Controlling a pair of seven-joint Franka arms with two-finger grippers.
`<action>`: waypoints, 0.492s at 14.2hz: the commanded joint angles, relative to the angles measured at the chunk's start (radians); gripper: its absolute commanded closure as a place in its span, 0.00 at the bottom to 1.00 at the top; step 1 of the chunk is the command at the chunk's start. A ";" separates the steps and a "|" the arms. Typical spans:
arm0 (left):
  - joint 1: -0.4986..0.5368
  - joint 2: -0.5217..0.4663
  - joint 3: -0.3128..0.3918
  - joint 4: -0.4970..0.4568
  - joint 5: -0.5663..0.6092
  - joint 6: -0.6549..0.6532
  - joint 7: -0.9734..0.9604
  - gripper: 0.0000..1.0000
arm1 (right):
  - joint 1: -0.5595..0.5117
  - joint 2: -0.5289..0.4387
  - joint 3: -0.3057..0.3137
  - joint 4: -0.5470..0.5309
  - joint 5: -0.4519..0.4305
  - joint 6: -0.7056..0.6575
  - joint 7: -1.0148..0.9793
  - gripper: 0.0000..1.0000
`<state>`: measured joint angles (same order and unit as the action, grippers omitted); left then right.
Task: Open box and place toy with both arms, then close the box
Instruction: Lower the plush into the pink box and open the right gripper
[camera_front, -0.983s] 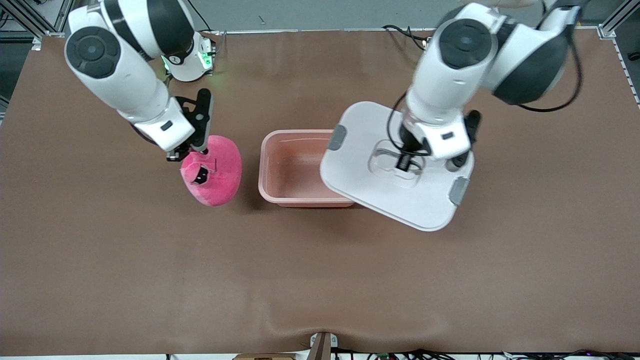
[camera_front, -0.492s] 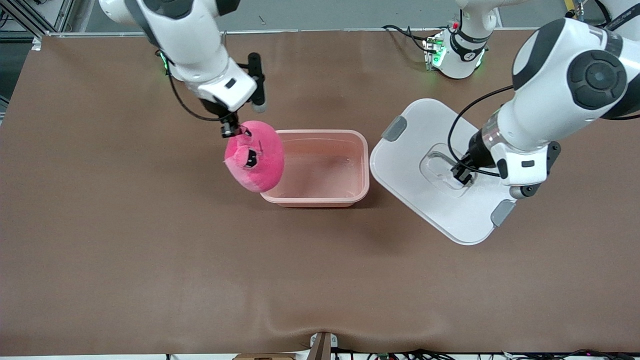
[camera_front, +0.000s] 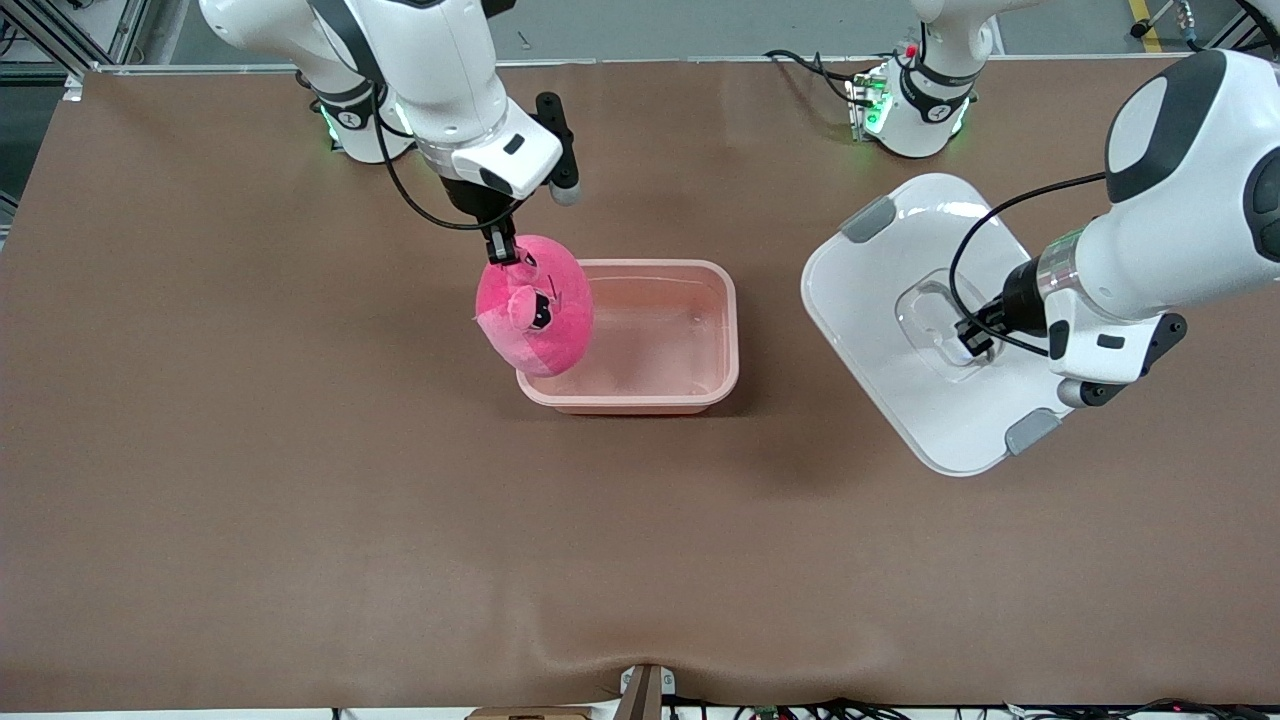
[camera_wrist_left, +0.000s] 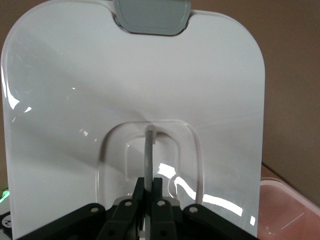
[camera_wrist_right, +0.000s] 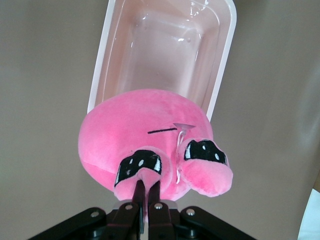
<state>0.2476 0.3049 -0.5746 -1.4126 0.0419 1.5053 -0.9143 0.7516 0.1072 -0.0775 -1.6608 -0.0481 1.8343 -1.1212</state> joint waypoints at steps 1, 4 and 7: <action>0.007 -0.027 -0.011 -0.011 -0.016 -0.030 0.058 1.00 | 0.028 0.012 -0.013 0.006 -0.024 0.014 0.014 1.00; 0.004 -0.032 -0.013 -0.011 -0.017 -0.037 0.063 1.00 | 0.028 0.032 -0.013 0.006 -0.024 0.025 0.014 1.00; 0.005 -0.036 -0.010 -0.011 -0.022 -0.037 0.069 1.00 | 0.028 0.051 -0.013 0.006 -0.024 0.034 0.014 1.00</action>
<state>0.2445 0.3021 -0.5875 -1.4125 0.0418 1.4843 -0.8722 0.7625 0.1490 -0.0779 -1.6615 -0.0512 1.8602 -1.1212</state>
